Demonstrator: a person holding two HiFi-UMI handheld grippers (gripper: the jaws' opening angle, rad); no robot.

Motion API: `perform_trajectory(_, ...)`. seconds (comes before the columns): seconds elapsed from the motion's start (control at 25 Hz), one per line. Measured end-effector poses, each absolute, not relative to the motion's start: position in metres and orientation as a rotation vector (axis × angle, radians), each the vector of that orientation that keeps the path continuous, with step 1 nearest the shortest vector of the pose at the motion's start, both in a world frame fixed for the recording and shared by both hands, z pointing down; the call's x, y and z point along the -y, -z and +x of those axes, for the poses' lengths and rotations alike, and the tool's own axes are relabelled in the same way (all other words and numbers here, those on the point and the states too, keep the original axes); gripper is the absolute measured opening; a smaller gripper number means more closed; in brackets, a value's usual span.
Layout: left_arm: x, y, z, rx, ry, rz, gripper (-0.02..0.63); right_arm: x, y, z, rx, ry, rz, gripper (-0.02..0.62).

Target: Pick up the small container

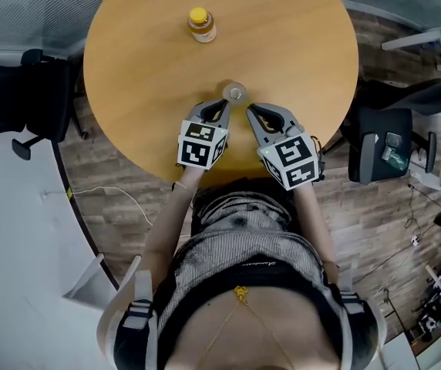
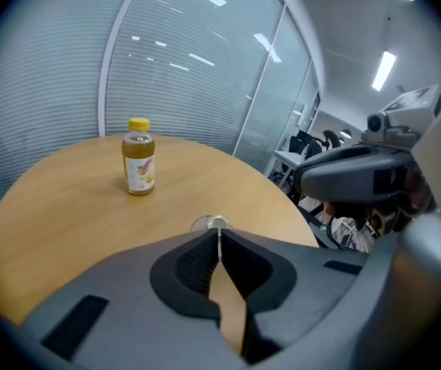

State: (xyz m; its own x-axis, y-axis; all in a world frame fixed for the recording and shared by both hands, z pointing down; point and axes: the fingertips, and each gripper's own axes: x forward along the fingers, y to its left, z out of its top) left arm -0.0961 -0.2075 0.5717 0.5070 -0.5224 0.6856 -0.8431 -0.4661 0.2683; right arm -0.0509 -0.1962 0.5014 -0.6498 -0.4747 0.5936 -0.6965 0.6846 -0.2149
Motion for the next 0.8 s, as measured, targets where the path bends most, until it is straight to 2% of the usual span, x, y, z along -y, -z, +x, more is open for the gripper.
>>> perform_trajectory(0.24, 0.207, -0.583, -0.091, 1.066, -0.726, 2.170, 0.021, 0.195, -0.508, -0.039, 2.368, -0.614, 0.926, 0.028)
perform_trajectory(0.28, 0.207, -0.586, -0.091, 1.056, -0.728, 2.169, 0.038, 0.195, -0.509, -0.039, 2.364, -0.618, 0.929, 0.028)
perform_trajectory(0.36, 0.206, -0.590, -0.090, 1.039, -0.727, 2.169, 0.155, 0.194, -0.511, -0.037, 2.358, -0.625, 0.934, 0.028)
perform_trajectory(0.48, 0.206, -0.597, -0.091, 1.038, -0.737, 2.174, 0.166, 0.192, -0.511, -0.035, 2.350, -0.629, 0.942, 0.028)
perform_trajectory(0.64, 0.206, -0.613, -0.089, 0.993, -0.786, 2.164, 0.242, 0.192, -0.513, -0.034, 2.340, -0.636, 0.952, 0.028)
perform_trajectory(0.8, 0.208, -0.628, -0.083, 0.968, -0.832, 2.164, 0.281, 0.189, -0.517, -0.027, 2.322, -0.649, 0.967, 0.028)
